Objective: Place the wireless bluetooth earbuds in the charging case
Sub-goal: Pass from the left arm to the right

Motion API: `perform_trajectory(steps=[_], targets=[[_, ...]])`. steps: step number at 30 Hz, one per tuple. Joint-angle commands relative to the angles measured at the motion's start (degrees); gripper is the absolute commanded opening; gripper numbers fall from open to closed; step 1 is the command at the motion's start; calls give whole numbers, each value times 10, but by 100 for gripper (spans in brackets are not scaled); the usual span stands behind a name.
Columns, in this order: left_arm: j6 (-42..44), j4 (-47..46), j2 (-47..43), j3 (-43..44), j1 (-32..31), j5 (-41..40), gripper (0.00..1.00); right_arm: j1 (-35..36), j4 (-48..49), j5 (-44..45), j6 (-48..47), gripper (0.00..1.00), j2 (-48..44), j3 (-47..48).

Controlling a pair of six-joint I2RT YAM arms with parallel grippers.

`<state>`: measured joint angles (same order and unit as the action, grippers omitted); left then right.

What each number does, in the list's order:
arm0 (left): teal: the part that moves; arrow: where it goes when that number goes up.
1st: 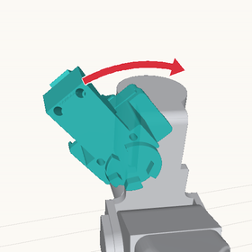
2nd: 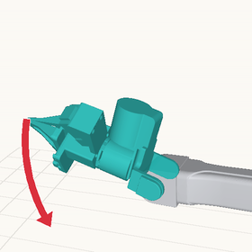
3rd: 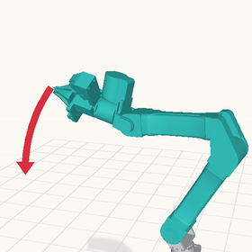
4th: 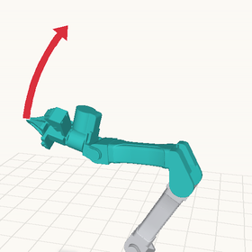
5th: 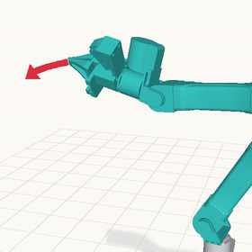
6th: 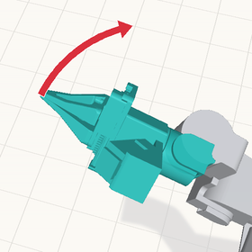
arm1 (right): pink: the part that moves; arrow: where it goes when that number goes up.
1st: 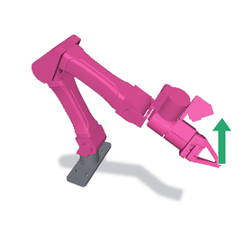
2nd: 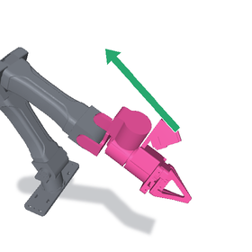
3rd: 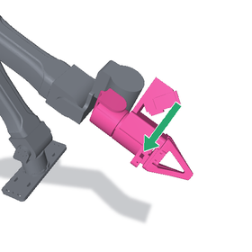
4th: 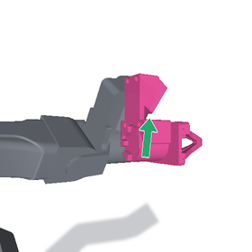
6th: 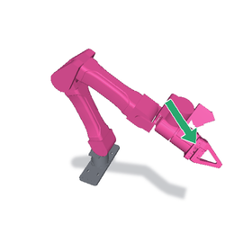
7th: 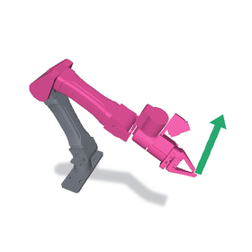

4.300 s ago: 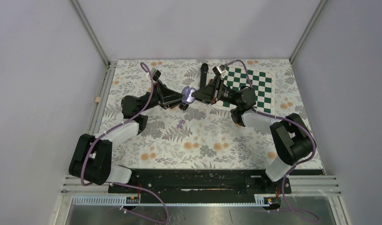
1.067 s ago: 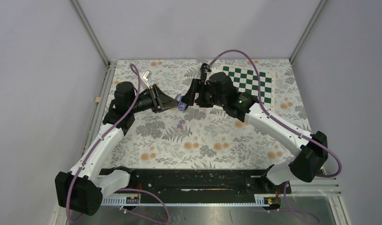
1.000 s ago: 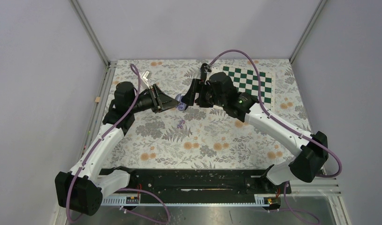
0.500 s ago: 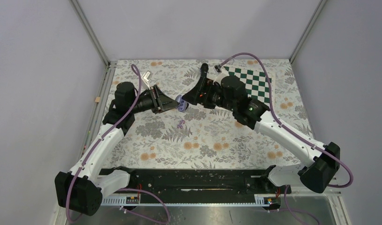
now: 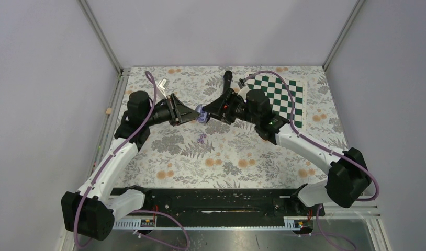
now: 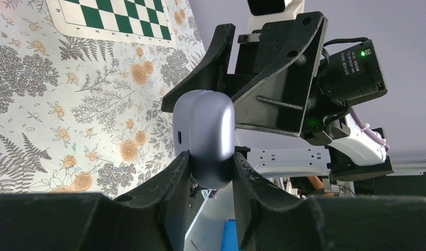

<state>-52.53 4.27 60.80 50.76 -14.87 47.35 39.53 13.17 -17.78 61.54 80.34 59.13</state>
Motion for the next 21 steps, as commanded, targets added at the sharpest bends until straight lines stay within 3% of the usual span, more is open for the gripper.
perform_trajectory(steps=[1,7,14,17,18,20,21], targets=[[-11,-40,-9,22,1,14,0,-1,84,-39,34,67,4,-4],[-18,-59,-7,21,1,13,0,0,113,-50,52,49,12,-12],[-29,-69,-5,24,1,19,3,0,116,-57,53,16,16,-15],[-24,-54,-1,32,2,20,57,-1,112,-60,45,0,16,-16],[-14,-39,0,39,3,17,71,-1,108,-60,41,0,15,-15],[14,10,2,58,6,6,86,-1,96,-62,31,0,12,-13],[27,27,3,66,7,1,88,-1,91,-62,27,0,11,-12]])
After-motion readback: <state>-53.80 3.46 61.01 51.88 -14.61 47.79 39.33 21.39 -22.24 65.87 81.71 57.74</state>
